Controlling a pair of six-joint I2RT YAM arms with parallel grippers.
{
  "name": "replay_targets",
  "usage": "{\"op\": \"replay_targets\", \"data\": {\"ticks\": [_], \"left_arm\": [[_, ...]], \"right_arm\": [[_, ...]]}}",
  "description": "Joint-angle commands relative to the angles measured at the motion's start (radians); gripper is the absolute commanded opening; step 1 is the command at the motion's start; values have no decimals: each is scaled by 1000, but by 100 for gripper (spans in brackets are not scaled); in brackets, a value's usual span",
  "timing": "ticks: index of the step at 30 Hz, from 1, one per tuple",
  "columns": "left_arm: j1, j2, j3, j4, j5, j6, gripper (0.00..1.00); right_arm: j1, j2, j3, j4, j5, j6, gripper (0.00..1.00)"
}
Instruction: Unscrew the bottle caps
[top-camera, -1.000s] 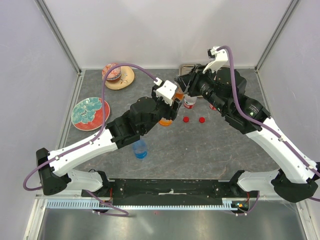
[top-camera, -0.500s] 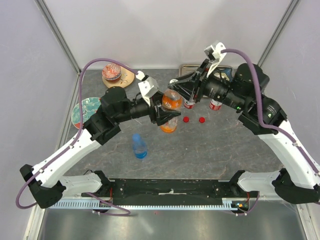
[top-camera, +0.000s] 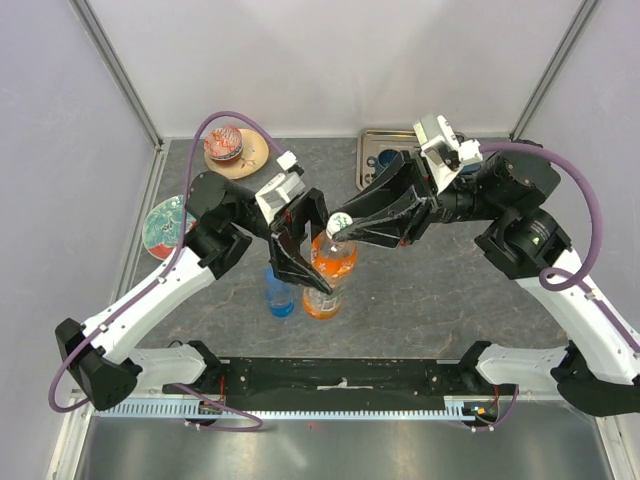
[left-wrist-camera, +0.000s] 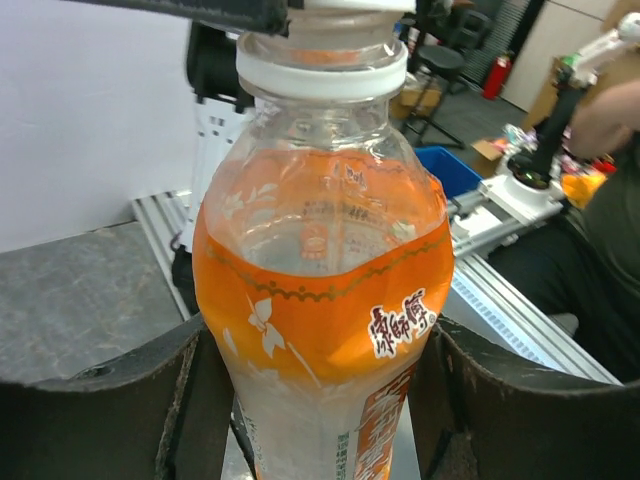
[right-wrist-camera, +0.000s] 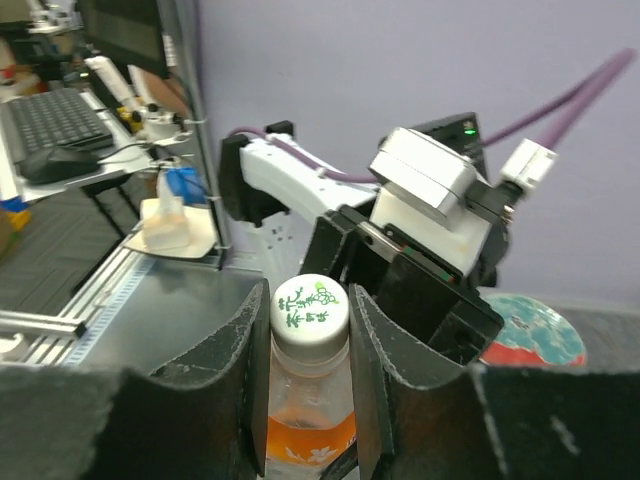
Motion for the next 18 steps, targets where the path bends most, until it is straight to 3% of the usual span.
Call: {"op": "replay_targets", "data": {"ticks": [1,4,5,6,8,11,12,14,15,18], "left_arm": [[9,11,4,322,114,-255,51],[9,22,7,322,120,-242,52],[9,27,15,322,120,-242,52],[9,33,18,322,125,-242,52],[9,48,29,325,128,-242,53],[9,68,35,325,128,-241,54],[13,70,35,320,126,-235,54],[16,76,35,290,123,-221,54],[21,77,33,270,117,-189,54],[28,68,33,140,99,-83,54]], "right_arm": [[3,13,-53,140,-272,118,0],[3,-2,-135,435,-349,357,0],[3,-7,-193,690,-384,452,0],[3,-4,-208,791,-395,619,0],[8,9,-216,907,-423,685,0],[6,7,-205,837,-419,642,0],[8,6,-193,779,-411,543,0],[8,-2,-141,532,-370,412,0],[5,-5,-123,451,-315,286,0],[-10,-25,-84,341,-122,237,0]]}}
